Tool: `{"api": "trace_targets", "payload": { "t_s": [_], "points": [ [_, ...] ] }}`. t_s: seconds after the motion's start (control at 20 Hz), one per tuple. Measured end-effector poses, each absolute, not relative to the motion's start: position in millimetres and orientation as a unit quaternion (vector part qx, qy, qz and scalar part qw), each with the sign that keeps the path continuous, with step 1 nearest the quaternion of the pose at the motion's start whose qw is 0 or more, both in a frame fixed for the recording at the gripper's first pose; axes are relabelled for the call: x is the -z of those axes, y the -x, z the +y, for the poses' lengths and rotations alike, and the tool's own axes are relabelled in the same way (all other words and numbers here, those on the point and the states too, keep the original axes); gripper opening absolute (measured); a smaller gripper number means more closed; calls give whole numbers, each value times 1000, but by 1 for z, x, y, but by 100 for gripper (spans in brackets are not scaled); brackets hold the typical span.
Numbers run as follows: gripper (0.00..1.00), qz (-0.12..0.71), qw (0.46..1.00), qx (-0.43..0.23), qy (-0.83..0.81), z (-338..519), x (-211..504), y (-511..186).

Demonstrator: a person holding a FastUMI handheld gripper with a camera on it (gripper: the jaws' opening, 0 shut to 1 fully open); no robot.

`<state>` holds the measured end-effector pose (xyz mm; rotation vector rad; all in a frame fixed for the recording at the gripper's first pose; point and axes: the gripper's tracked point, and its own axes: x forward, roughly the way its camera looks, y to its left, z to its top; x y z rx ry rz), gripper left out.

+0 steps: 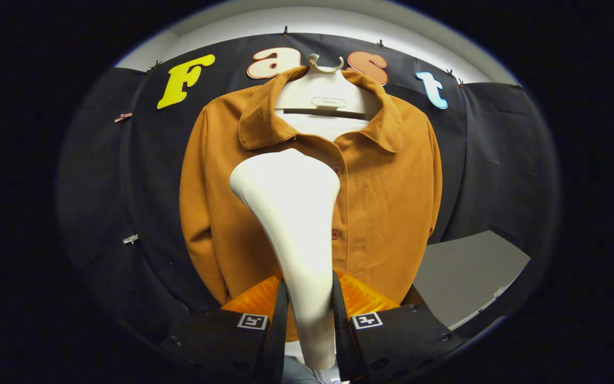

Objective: Iron the clothes twice with a garment steamer, once on the left side and once on the right side.

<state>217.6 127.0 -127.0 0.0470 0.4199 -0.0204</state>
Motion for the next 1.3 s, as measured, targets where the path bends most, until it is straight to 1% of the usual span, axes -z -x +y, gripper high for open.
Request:
{"api": "trace_targets", "payload": {
  "t_s": [0.6, 1.0, 1.3],
  "points": [
    [43, 276, 961, 16, -17, 142, 189, -251],
    [43, 310, 951, 12, -18, 141, 224, -251],
    [43, 347, 938, 12, -23, 140, 257, -240]
  ]
}}
